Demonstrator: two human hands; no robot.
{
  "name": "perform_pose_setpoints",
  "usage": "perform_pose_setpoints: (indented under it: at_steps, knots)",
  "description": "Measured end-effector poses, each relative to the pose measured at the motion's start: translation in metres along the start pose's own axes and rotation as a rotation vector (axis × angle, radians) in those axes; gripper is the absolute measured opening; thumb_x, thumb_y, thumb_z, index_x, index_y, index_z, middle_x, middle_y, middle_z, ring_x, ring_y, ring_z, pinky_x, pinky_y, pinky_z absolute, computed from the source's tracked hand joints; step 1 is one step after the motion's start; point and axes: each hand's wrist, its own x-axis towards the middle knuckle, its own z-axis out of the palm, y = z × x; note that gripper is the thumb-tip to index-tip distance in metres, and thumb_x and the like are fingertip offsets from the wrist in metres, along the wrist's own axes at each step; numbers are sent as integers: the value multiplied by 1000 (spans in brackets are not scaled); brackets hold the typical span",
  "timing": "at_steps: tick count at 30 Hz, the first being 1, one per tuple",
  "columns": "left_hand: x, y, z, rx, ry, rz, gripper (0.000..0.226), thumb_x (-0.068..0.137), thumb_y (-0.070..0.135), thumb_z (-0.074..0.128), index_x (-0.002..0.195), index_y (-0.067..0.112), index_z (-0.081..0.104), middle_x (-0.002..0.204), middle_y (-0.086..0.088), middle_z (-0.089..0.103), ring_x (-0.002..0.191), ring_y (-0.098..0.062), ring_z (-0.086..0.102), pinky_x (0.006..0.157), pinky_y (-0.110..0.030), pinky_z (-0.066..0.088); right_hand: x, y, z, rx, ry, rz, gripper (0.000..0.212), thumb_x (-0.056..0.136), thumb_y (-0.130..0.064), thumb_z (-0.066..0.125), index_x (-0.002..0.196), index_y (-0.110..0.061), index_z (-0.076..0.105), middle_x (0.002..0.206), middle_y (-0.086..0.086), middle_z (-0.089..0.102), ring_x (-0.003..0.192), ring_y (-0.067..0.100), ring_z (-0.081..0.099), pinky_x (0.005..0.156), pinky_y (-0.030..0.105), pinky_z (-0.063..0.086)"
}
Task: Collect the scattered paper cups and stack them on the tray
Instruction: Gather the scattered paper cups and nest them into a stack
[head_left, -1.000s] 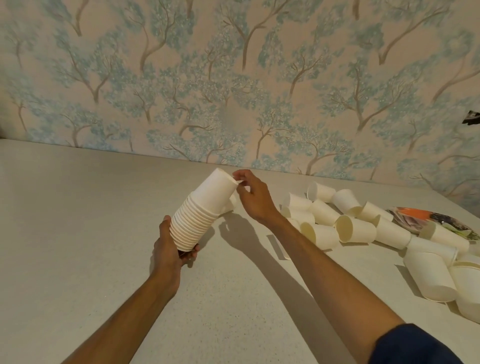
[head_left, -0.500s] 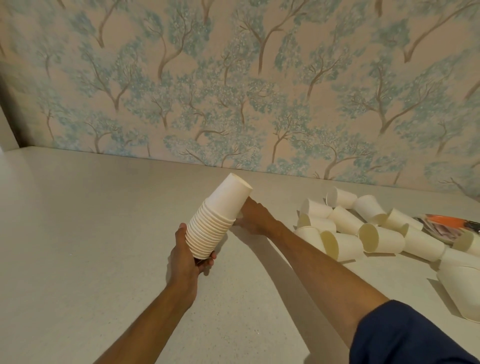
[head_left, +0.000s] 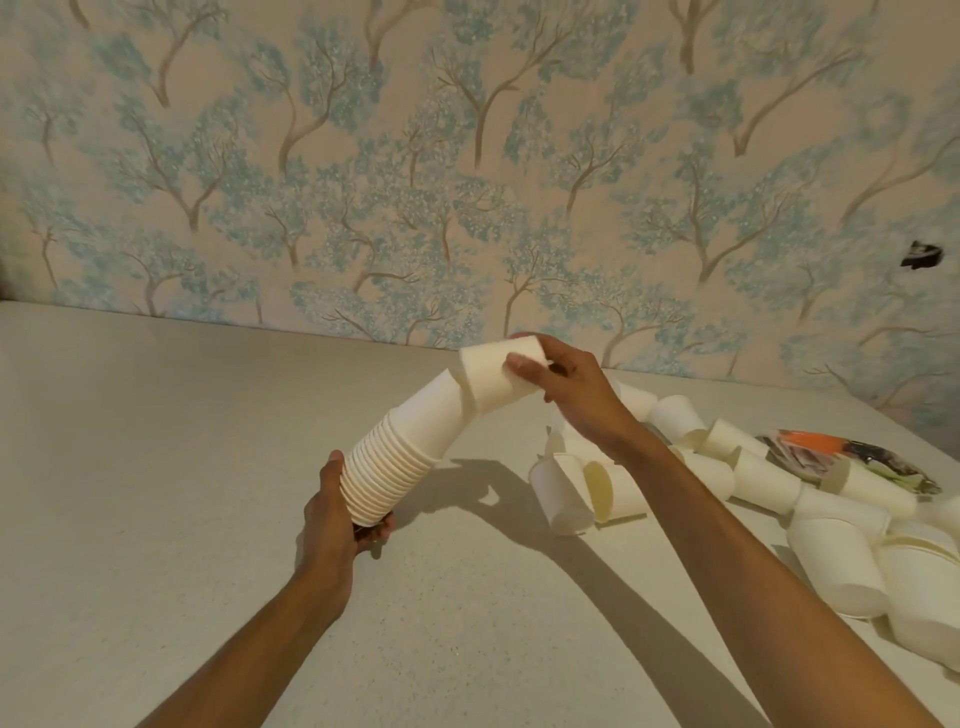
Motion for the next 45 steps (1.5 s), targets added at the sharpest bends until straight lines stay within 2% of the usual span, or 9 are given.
perform_pose_setpoints:
  at_steps: [7,10,13,18,24,29,32,35,45]
  knots:
    - [-21,-13,33,36,-82,14,56,92,65,38,79,26,76,72,-20,72,58,-27,69,52,-32,55,-33,-8,-10,-305,-267,-37,59,85,-68,52,139,-42,50,138,-13,55,112,3,53,86,15,40]
    - [-23,-17,42,4,-98,-29,57,90,64,41,90,16,73,71,-21,71,56,-28,67,54,-34,55,-39,-3,-34,-229,-169,-13,57,92,-67,35,138,-38,52,130,-14,60,108,0,58,90,18,41]
    - [-20,-19,54,-12,-98,-79,65,88,66,41,95,8,70,68,-22,68,54,-27,63,54,-34,52,-50,22,-47,-553,-3,8,43,97,-55,45,131,-31,57,111,-12,65,104,9,61,87,32,43]
    - [-16,-14,80,-57,-65,-91,62,88,65,41,92,10,68,62,-16,66,47,-23,59,49,-30,48,-82,69,-12,-1140,71,85,58,85,-71,44,113,-24,64,109,-1,69,113,21,55,108,47,20]
    - [-13,-20,83,-99,-34,-91,54,91,61,42,97,13,66,64,-15,68,51,-23,62,51,-30,52,-96,91,8,-1261,145,36,63,73,-62,58,120,-21,55,111,7,67,119,29,50,115,48,-13]
    - [-8,-22,80,-132,-32,-80,53,90,61,44,95,15,68,66,-14,69,54,-22,64,53,-29,53,-91,85,-9,-1109,366,-61,59,76,-63,50,117,-21,60,96,2,70,102,25,60,113,50,12]
    - [-4,-22,79,-144,-27,-92,51,89,61,46,93,16,69,66,-14,70,53,-22,64,52,-29,52,-78,64,-38,-488,326,123,55,78,-56,60,125,-28,55,110,1,63,97,20,58,92,40,43]
    - [-2,-23,81,-137,-37,-92,49,90,59,46,90,17,70,66,-13,70,53,-21,64,54,-30,52,-64,47,-68,50,279,235,49,72,-49,64,117,-31,57,110,-5,60,94,15,60,70,28,49]
    - [-9,-29,90,56,-67,11,51,94,59,40,97,15,65,64,-13,70,52,-22,65,51,-31,55,-53,40,-51,-165,118,22,50,78,-52,74,123,-32,61,113,-18,65,95,-8,60,74,13,44]
